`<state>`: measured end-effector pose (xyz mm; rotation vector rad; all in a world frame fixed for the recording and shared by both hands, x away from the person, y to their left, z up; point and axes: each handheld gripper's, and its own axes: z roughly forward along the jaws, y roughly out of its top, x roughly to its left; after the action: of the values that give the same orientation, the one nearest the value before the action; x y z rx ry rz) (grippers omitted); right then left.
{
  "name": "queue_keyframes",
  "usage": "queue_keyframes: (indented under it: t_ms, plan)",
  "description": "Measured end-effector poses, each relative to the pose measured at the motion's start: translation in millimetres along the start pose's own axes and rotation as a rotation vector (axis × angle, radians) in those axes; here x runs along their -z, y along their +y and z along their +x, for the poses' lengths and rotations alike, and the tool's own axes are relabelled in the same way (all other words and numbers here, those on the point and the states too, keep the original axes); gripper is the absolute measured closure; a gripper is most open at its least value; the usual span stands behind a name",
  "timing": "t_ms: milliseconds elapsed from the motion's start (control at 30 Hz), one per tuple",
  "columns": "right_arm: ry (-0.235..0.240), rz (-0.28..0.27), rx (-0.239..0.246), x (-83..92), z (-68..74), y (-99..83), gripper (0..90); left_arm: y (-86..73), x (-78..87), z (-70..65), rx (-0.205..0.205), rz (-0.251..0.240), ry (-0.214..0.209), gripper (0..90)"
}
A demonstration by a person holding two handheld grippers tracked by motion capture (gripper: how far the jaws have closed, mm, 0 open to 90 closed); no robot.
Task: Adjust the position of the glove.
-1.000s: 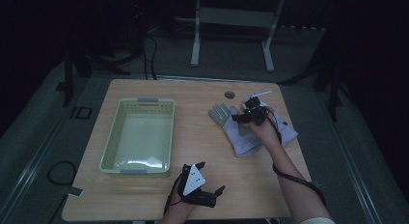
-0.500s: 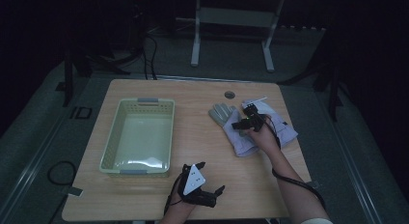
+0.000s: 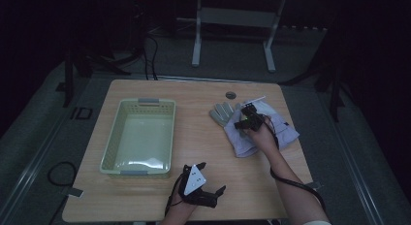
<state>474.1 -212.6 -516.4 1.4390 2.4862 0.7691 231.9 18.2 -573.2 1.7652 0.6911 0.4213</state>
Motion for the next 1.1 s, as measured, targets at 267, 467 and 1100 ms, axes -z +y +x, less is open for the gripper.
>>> queue_keyframes:
  t_ms: [267,467,1100]
  plan:
    - [0.012,-0.114,-0.062,32.4,33.7,-0.1,81.3,-0.4,0.9,-1.5,-0.010,-0.007,0.015,0.2]
    - [-0.022,-0.175,-0.085,52.5,61.8,5.1,81.4,-0.5,0.8,-2.6,-0.016,-0.016,0.027,0.2]
    - [-0.018,-0.183,-0.241,32.2,93.0,0.7,81.4,-1.6,3.0,-1.4,0.005,-0.037,0.052,0.2]
